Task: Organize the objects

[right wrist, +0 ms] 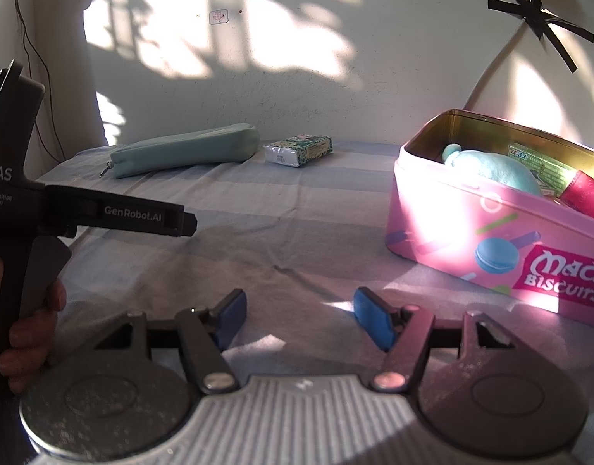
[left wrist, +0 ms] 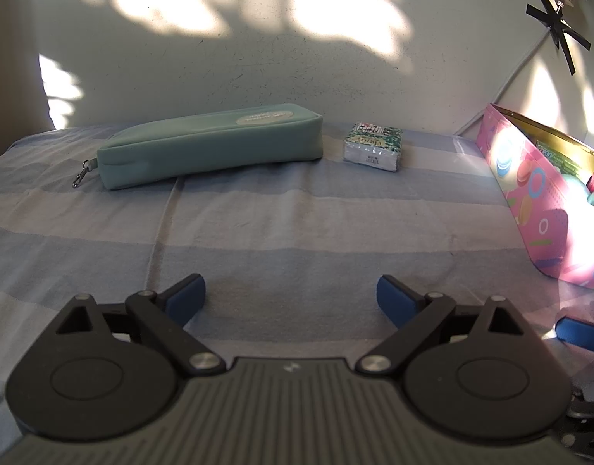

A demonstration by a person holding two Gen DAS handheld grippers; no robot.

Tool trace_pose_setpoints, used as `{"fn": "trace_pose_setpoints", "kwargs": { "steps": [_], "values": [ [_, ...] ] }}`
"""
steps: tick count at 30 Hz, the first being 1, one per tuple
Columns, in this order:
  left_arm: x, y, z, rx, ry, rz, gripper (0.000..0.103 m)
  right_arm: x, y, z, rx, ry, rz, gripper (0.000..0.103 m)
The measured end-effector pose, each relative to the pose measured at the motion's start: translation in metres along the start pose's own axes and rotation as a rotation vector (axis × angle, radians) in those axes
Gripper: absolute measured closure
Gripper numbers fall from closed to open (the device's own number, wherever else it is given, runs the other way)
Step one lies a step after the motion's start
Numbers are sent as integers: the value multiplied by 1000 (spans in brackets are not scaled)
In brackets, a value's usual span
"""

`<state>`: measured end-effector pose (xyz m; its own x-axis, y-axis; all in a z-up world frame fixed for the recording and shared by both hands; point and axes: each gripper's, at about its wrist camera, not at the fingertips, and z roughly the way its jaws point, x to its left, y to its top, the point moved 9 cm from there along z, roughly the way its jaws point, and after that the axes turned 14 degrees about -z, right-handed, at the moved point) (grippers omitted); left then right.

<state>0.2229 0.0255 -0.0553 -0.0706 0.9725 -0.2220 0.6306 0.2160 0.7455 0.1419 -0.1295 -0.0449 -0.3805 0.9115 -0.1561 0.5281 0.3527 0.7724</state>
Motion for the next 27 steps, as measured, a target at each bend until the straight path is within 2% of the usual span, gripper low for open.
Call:
{"fn": "trace_pose_setpoints", "kwargs": {
  "steps": [4, 9, 12, 15, 18, 22, 25, 26, 27],
  "values": [
    [10, 6, -3, -9, 8, -35, 6, 6, 6, 6, 3, -2, -40, 37],
    [47, 30, -13, -88, 71, -141, 6, 25, 31, 18, -41, 29, -124, 38],
    [72, 43, -19, -114, 80, -261, 6, 36, 62, 32, -85, 73, -141, 38],
    [96, 51, -25, -145, 87, -397, 6, 39, 100, 53, -121, 126, -92, 38],
    [107, 54, -26, -158, 104, -456, 6, 37, 139, 84, -134, 150, -40, 38],
    [106, 55, -24, -149, 93, -459, 6, 31, 179, 149, -66, 150, 59, 38],
    [106, 57, -24, -155, 87, -450, 6, 35, 185, 200, 43, 213, 122, 37],
    [107, 58, -26, -162, 90, -453, 6, 39, 183, 215, 89, 236, 129, 23],
    [111, 60, -26, -171, 95, -462, 6, 42, 179, 226, 123, 247, 133, 17]
  ]
}}
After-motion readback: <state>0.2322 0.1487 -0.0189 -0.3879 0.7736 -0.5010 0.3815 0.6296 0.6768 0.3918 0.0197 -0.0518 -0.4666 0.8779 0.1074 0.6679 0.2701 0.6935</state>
